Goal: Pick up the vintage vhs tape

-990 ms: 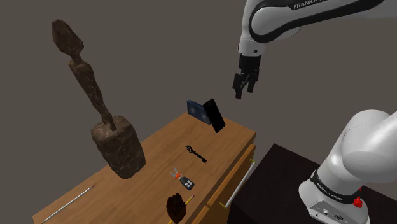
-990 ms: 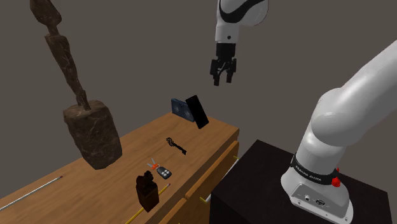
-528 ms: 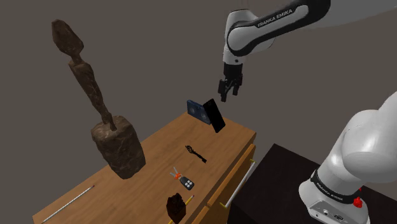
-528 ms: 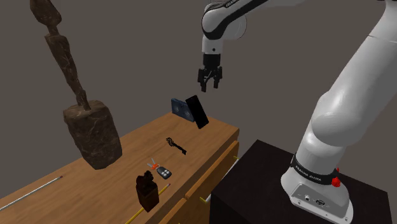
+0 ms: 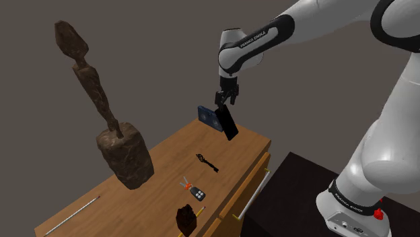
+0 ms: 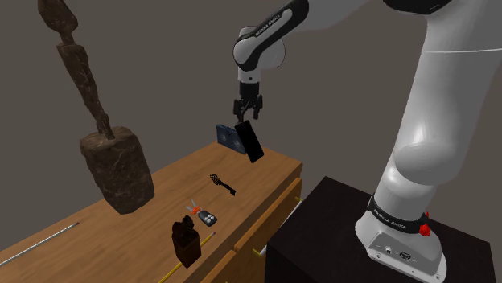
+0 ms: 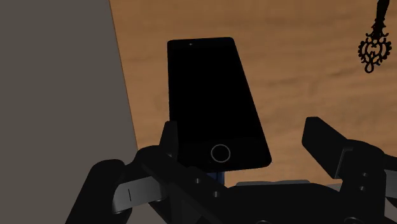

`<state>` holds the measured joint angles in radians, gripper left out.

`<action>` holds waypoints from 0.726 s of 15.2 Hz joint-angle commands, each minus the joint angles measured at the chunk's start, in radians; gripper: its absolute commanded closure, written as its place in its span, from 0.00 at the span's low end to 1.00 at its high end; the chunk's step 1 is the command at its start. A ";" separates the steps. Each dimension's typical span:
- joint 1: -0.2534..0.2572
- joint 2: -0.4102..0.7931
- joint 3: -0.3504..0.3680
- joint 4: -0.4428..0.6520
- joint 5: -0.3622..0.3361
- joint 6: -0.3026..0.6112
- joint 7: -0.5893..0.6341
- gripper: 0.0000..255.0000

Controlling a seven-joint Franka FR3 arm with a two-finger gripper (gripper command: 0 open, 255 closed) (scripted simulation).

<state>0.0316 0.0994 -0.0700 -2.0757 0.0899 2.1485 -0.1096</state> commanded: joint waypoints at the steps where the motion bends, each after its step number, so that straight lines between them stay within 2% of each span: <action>1: 0.002 0.077 0.003 0.062 0.000 0.022 -0.002 0.00; 9: -0.001 0.375 0.008 0.358 -0.004 0.049 -0.015 0.00; 11: -0.002 0.389 0.009 0.351 -0.002 0.070 -0.016 0.00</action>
<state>0.0301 0.4728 -0.0616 -1.7376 0.0875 2.2142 -0.1257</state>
